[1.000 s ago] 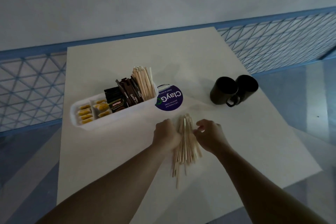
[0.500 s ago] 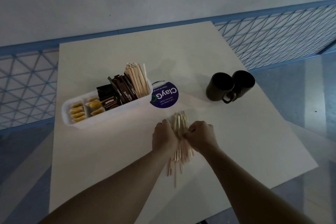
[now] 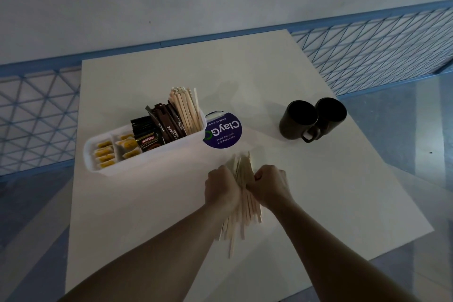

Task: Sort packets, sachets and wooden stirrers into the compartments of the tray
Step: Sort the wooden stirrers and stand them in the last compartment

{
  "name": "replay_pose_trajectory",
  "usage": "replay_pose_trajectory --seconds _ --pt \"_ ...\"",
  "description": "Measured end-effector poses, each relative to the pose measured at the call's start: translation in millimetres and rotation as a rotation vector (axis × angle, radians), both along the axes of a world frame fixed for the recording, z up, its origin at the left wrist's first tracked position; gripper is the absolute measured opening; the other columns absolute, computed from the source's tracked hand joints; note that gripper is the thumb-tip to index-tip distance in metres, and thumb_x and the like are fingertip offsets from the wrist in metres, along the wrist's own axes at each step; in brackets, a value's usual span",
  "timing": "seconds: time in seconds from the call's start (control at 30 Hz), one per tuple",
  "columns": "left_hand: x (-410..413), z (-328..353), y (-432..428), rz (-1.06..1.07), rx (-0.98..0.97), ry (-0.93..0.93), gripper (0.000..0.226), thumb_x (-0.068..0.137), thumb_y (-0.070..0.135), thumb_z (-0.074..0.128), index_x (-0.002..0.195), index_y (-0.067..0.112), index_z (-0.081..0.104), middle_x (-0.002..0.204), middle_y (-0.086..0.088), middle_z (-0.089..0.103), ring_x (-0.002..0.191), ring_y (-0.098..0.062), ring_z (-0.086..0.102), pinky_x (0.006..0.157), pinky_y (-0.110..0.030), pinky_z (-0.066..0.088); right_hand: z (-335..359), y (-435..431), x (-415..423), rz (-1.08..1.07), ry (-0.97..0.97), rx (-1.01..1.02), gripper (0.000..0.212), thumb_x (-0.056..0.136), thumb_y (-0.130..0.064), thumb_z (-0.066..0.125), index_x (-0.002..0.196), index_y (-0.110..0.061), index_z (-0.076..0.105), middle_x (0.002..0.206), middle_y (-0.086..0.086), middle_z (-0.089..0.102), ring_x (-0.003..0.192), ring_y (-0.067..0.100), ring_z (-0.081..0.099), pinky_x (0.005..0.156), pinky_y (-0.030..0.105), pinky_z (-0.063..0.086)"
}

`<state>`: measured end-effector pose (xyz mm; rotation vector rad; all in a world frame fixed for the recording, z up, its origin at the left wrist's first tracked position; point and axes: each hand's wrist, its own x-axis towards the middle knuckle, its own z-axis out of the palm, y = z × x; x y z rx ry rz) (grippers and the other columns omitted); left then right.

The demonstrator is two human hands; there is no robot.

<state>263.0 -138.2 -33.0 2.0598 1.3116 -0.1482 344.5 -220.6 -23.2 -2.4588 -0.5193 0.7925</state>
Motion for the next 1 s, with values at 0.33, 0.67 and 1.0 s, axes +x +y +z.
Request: replay_pose_trajectory --seconds 0.33,0.67,1.0 --pt "-0.4 5.4 8.8 -0.019 -0.05 0.044 0.024 0.091 0.005 0.056 0.113 0.005 0.066 0.108 -0.014 0.069 0.1 -0.03 0.067 0.083 -0.034 0.056 1.0 1.8 0.0 0.007 -0.05 -0.051 0.009 0.078 -0.009 0.059 0.069 -0.01 0.059 0.06 0.002 0.057 0.049 0.016 0.049 0.045 0.029 0.039" --pt "1.3 19.1 22.9 0.023 -0.143 -0.024 0.018 0.09 0.006 0.06 0.106 0.006 0.068 0.095 -0.01 0.068 0.086 -0.024 0.067 0.063 -0.026 0.051 8.8 1.4 9.2 0.03 -0.011 -0.039 0.018 0.086 -0.008 0.057 0.069 -0.005 0.06 0.066 0.007 0.059 0.053 0.02 0.053 0.051 0.036 0.052" --pt "0.2 41.5 42.9 0.1 -0.261 -0.223 0.016 0.09 0.016 0.064 0.103 0.006 0.067 0.088 -0.009 0.068 0.08 -0.023 0.069 0.07 -0.036 0.06 21.0 19.5 25.2 -0.033 0.054 0.036 0.017 0.094 -0.006 0.051 0.092 -0.015 0.065 0.09 0.007 0.065 0.082 0.024 0.067 0.076 0.041 0.062"
